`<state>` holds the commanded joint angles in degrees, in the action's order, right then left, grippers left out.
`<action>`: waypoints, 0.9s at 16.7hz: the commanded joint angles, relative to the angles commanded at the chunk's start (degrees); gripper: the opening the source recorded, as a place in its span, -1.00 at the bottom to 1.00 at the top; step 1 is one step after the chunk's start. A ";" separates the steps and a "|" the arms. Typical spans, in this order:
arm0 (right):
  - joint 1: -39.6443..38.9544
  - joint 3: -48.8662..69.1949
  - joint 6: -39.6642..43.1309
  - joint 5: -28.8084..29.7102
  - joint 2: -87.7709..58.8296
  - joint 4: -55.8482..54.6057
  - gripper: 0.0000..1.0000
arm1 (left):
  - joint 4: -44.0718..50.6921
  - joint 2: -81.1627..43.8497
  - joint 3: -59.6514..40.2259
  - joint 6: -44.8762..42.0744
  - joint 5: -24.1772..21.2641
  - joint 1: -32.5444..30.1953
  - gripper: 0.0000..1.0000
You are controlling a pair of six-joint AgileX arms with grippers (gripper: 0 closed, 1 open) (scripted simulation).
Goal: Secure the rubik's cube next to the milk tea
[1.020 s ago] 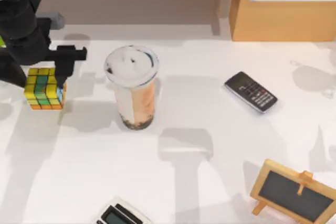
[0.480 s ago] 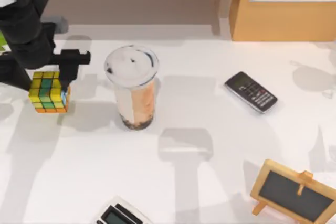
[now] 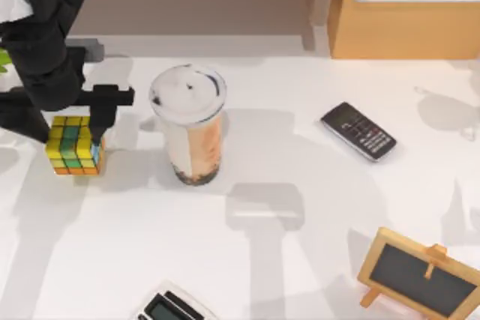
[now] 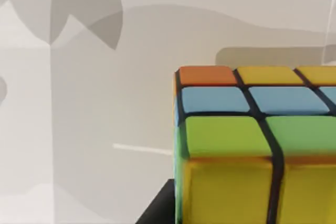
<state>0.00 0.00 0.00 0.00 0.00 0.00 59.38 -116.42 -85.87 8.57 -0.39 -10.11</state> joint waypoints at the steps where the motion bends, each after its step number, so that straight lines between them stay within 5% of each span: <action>1: 0.00 0.00 0.00 0.00 0.00 0.00 1.00 | 0.00 0.00 0.00 0.00 0.00 0.00 -0.70; 12: 0.00 0.00 0.00 0.00 0.00 0.00 1.00 | 0.00 0.00 0.00 0.00 0.00 0.00 0.96; 15: 0.00 0.00 0.00 0.00 0.00 0.00 1.00 | 0.00 0.00 0.00 0.00 0.00 0.00 1.00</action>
<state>0.00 0.00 0.00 0.00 0.00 0.00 59.38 -116.42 -85.87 8.57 -0.39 -10.11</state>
